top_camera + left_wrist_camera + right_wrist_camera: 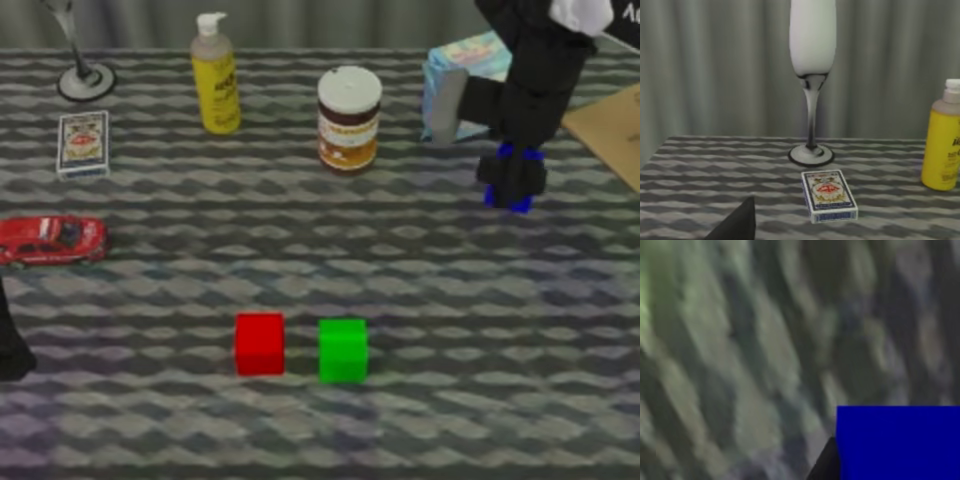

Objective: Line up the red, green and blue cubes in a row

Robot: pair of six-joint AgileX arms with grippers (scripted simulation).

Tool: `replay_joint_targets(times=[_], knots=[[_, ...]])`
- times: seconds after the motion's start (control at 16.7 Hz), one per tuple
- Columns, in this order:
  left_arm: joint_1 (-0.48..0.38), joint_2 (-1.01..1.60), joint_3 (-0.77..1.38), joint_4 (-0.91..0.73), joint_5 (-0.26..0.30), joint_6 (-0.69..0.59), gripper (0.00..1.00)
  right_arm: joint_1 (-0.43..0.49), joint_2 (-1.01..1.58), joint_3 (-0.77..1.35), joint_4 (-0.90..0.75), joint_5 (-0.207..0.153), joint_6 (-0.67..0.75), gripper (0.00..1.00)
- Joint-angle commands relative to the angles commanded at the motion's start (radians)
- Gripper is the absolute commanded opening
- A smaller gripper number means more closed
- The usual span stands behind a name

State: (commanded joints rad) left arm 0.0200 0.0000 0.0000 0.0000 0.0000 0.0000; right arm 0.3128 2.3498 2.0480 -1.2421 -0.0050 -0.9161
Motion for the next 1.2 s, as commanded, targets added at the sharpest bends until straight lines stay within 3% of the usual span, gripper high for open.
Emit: replay_joint_targets(times=[0.6,0.96,1.2], knots=[[0.0,0.0,0.0,0.0,0.0,0.0,1.0,0.316,-0.359,-0.533,0.15,-0.003,0.0,0.0],[0.0,0.0,0.0,0.0,0.0,0.0,1.0,0.333,-0.377,-0.557,0.16,-0.004,0.001,0.0],[0.0,0.0,0.0,0.0,0.0,0.0,1.0,0.336,-0.346,-0.622,0.261,-0.003,-0.002,0.0]])
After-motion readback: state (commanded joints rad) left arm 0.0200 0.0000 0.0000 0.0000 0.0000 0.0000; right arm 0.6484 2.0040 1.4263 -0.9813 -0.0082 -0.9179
